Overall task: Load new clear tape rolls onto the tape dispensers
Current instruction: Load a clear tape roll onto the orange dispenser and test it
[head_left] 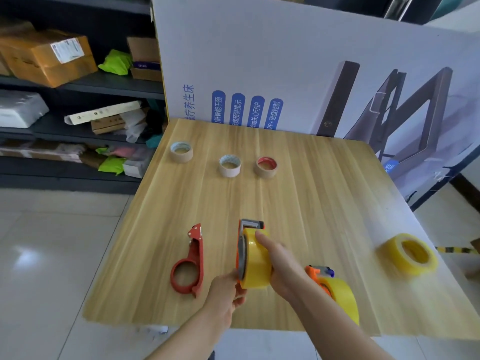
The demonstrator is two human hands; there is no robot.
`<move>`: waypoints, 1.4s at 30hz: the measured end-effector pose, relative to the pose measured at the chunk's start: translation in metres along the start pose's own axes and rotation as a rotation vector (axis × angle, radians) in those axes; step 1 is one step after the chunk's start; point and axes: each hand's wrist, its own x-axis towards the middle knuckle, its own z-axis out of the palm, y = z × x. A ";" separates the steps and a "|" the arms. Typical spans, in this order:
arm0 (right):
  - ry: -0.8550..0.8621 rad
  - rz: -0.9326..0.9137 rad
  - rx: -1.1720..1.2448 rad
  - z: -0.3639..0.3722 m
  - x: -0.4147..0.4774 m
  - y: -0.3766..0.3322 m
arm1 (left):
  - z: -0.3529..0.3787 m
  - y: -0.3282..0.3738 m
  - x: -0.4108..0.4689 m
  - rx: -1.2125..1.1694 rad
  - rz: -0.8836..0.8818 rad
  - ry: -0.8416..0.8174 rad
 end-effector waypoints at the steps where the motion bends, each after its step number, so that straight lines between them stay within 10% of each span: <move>1: -0.005 0.010 -0.026 -0.004 -0.001 0.006 | 0.000 -0.009 -0.001 -0.001 -0.032 0.003; 26: -0.039 0.127 -0.101 -0.022 0.025 0.071 | -0.023 -0.054 0.041 0.578 -0.329 -0.050; 42: 0.102 -0.139 -0.725 -0.030 0.009 0.061 | -0.009 0.024 0.027 1.642 0.359 0.105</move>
